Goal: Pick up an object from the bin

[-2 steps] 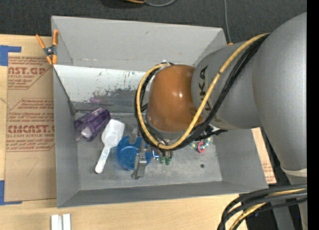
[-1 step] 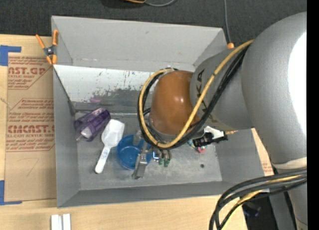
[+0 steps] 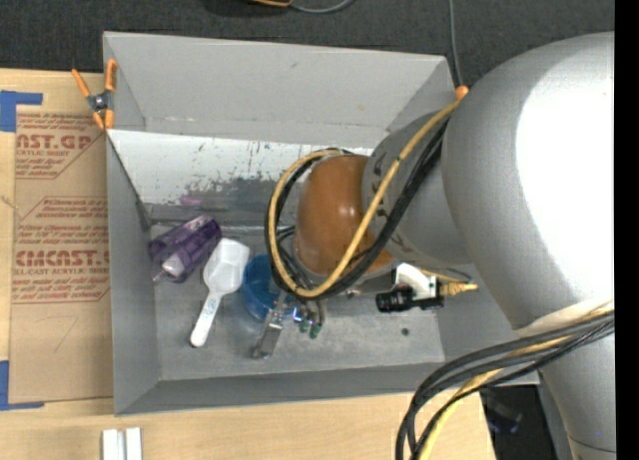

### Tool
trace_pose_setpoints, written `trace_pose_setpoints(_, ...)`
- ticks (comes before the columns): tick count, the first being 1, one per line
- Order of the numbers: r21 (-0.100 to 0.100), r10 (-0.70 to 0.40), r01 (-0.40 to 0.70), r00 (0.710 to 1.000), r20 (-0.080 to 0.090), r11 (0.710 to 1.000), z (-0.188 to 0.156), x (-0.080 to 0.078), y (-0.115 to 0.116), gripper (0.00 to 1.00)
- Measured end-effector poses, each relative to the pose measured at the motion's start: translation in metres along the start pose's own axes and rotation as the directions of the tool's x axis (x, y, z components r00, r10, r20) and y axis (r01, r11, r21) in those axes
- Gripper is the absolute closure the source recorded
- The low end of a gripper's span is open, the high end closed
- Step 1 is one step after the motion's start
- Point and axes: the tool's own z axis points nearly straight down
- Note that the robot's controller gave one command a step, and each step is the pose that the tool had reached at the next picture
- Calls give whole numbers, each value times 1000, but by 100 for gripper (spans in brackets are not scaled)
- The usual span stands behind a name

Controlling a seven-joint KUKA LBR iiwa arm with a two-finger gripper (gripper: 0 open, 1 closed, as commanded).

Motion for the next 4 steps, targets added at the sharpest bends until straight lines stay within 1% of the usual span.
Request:
trace_pose_setpoints(1, -3, 72, -72, 997, 2, 997, -1, 15, -1, 100)
trace_pose_setpoints(2, -3, 72, -72, 997, 2, 997, -1, 15, -1, 100)
trace_pose_setpoints(3, -1, 72, -72, 997, -2, 997, -4, 16, -2, 100)
trace_pose_setpoints(4, 4, 73, -73, 997, -9, 997, -24, 18, -3, 100)
